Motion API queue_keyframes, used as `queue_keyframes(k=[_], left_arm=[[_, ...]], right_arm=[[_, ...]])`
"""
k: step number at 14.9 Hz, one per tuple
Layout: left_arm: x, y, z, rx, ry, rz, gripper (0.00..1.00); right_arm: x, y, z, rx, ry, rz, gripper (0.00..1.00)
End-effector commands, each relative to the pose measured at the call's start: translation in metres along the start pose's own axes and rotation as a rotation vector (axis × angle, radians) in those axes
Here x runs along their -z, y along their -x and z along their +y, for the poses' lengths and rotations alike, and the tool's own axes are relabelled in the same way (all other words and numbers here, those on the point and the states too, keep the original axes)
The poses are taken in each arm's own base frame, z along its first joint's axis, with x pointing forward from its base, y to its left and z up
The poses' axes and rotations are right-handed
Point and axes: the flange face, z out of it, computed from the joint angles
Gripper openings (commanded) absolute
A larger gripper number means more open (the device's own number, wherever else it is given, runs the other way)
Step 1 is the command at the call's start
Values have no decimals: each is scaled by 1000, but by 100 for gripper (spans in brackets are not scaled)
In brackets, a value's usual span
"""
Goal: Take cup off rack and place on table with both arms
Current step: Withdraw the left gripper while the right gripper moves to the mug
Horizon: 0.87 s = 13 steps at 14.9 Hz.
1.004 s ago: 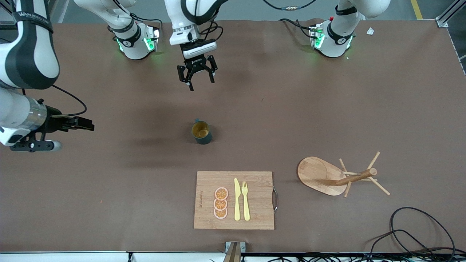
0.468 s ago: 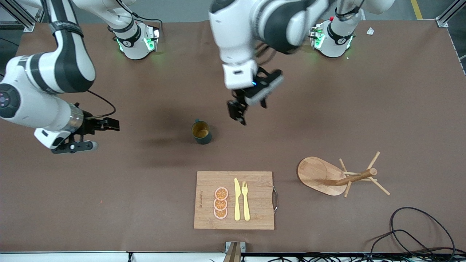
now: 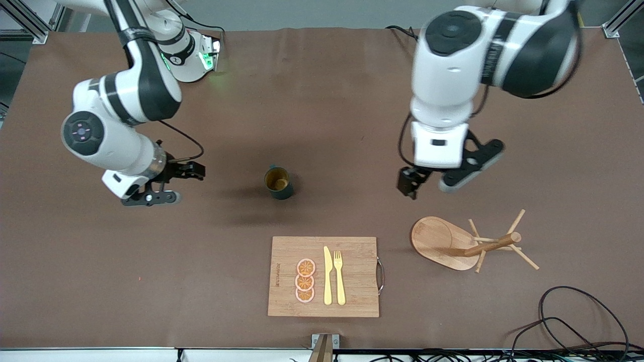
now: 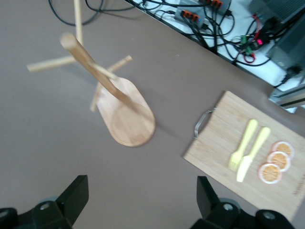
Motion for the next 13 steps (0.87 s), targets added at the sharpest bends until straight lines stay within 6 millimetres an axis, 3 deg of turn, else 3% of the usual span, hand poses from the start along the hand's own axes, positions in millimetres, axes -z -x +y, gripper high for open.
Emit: queue_keyframes(k=[1,6,11,13], left_arm=[[8,-26,-30,-110,1,-23,100],[9,-79,-78,-269,28,-49,100],[15,-137,-149,-393,113,-93,100],[14,-136,-164,-474,87,-149,100]], right_arm=[[-23,16,-29,-12,-8,27,100],[-62,41,-74,37,-8,62,100],[-115,58,-113,5,-22,122,100],[-130,57,-123,-17,-29,142,99]])
